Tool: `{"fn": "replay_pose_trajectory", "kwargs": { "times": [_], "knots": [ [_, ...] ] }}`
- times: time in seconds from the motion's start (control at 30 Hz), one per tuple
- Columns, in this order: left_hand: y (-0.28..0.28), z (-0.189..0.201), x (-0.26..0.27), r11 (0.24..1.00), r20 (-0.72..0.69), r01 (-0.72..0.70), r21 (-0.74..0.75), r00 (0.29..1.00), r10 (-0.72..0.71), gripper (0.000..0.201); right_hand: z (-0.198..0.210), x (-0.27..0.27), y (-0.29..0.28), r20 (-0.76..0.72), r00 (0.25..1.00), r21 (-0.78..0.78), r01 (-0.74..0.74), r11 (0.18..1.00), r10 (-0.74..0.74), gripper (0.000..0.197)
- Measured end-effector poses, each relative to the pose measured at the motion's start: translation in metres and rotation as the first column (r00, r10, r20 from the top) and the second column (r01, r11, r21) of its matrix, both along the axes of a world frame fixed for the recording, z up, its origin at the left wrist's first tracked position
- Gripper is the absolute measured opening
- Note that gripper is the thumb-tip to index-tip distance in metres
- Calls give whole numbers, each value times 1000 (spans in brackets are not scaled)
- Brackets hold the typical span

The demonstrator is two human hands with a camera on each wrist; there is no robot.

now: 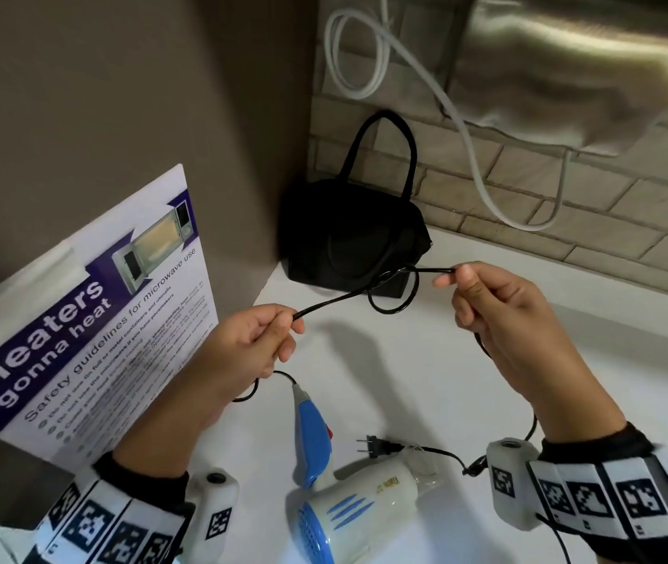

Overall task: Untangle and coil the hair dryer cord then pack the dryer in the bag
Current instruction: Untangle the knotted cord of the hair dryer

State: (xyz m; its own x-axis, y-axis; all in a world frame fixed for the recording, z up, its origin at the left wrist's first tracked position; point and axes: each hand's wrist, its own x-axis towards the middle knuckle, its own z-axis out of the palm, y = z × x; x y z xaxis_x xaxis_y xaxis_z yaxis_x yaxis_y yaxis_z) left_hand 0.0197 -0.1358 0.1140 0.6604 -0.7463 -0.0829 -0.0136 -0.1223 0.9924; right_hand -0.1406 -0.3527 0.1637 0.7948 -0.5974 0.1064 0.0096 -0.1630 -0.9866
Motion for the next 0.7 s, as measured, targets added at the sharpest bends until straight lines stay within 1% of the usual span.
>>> {"fn": "replay_pose_trajectory", "kwargs": {
  "times": [0.07,0.17,0.2,0.27,0.4,0.47,0.53,0.6,0.67,0.7],
  "knots": [
    [-2,-3,0,1000,-17,-25,-5,1000,25,26,0,-3,3,81,994,64,-78,995,73,27],
    [-3,-7,3,999,-59,-52,2,997,52,26,-1,-7,4,172,963,90,-226,970,208,26],
    [-3,-8,3,999,-53,-46,-5,998,46,26,-2,-9,4,182,954,92,-258,962,239,27],
    [-2,-9,4,1000,38,-16,-11,999,16,25,-3,-11,3,166,946,82,-293,952,277,30],
    [-4,2,-10,997,254,78,-3,964,-75,19,-5,-12,7,50,964,-3,-262,965,262,38],
    [-7,12,-18,995,341,90,-33,937,-73,21,-3,-12,13,-28,957,-40,-288,957,287,32],
    [-10,23,-23,992,405,63,-109,914,-14,24,0,-11,17,-131,933,-58,-344,937,334,22],
    [-12,29,-23,984,437,4,-178,896,75,25,0,-11,17,-273,897,-119,-391,913,348,20],
    [-12,30,-21,978,458,-64,-201,876,151,29,-4,-11,10,-387,882,-223,-372,901,269,22],
    [-11,30,-20,977,477,-98,-189,860,178,30,-5,-11,6,-397,895,-262,-325,909,205,24]
  ]
}}
